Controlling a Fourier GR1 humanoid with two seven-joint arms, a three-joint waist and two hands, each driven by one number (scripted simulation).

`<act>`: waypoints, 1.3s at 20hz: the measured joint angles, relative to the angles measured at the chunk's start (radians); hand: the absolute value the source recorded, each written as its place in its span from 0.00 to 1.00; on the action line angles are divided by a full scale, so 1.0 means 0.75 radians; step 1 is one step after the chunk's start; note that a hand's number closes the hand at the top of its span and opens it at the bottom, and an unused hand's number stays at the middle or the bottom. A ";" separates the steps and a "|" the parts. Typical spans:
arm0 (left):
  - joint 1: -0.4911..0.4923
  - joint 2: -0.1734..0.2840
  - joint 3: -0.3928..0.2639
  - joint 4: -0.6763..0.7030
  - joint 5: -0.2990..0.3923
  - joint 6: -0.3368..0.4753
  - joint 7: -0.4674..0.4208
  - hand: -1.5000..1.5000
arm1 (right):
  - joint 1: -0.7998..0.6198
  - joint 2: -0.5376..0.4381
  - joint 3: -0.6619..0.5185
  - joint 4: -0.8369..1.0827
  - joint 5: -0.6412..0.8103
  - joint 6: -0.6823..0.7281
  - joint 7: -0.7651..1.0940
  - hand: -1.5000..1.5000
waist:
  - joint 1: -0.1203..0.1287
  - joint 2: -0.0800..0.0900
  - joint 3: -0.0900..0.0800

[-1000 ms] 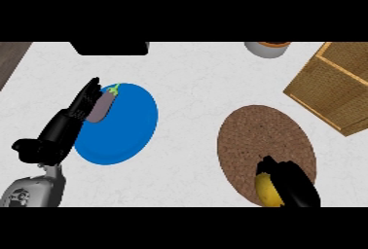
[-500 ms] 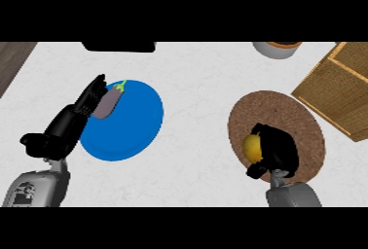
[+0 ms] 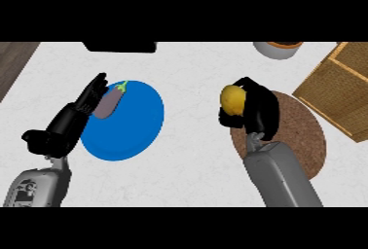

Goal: Pick the lemon from the placemat and place it in the basket

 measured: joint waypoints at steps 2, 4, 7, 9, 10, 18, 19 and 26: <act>0.007 0.004 0.006 -0.010 0.000 0.002 0.006 0.50 | -0.041 0.001 0.032 -0.054 0.005 -0.099 0.037 1.00 | -0.007 -0.004 0.000; 0.019 0.008 0.011 -0.005 0.001 -0.001 -0.003 0.50 | -0.085 0.002 0.068 -0.109 0.034 -0.163 0.102 1.00 | -0.016 -0.006 -0.001; 0.032 0.008 0.015 -0.009 -0.005 0.001 -0.008 0.50 | -0.151 0.002 0.109 -0.192 0.080 -0.186 0.211 1.00 | -0.027 -0.007 -0.001; 0.034 0.009 0.022 -0.003 -0.009 0.006 -0.010 0.50 | -0.176 0.002 0.125 -0.262 0.120 -0.168 0.286 1.00 | -0.034 -0.008 -0.002; 0.040 0.014 0.028 -0.023 0.002 -0.001 0.005 0.50 | -0.190 0.002 0.109 -0.293 0.140 -0.148 0.309 1.00 | -0.035 -0.009 -0.002; 0.071 0.004 0.022 -0.037 -0.013 -0.001 -0.022 0.50 | -0.367 -0.069 -0.087 -0.283 0.220 0.018 0.371 1.00 | -0.039 -0.007 -0.002; 0.073 -0.012 0.010 -0.016 -0.031 0.012 -0.042 0.50 | -0.375 -0.082 -0.113 -0.267 0.222 0.021 0.364 1.00 | -0.040 -0.006 -0.002; 0.057 -0.003 0.021 -0.041 -0.015 -0.006 -0.008 0.50 | -0.550 -0.205 -0.346 -0.025 0.209 -0.003 0.308 1.00 | -0.030 -0.002 -0.001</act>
